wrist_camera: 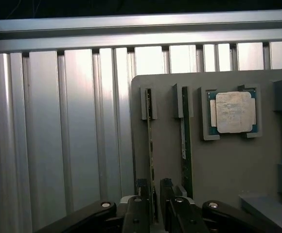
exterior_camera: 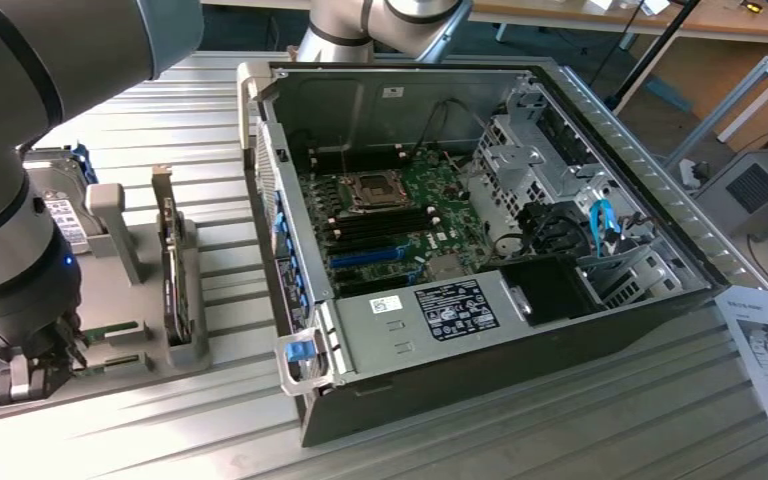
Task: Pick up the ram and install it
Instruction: 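Pick up the ram and move it above insertion slot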
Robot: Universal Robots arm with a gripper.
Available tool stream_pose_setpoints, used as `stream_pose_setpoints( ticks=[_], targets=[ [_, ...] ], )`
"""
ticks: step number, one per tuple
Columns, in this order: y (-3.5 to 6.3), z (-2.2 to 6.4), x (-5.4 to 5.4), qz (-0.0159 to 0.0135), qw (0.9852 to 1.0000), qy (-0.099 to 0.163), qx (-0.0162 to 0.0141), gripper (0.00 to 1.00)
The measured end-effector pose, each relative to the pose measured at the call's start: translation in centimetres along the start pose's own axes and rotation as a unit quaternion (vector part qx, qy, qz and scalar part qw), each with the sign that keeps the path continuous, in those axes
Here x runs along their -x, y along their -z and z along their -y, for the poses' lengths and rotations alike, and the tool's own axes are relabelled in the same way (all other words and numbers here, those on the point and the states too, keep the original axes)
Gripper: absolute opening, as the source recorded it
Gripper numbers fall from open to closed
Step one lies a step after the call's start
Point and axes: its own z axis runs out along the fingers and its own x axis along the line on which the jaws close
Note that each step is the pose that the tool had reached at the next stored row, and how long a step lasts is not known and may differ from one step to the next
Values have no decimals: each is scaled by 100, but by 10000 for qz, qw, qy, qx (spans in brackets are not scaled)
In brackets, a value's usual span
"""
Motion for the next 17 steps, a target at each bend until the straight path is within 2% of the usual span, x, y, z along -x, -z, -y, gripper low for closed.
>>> stream_pose_setpoints(
  ticks=[17],
  targets=[
    [-104, 3, -9, 1, 10000, 0, 0, 24]
  ],
)
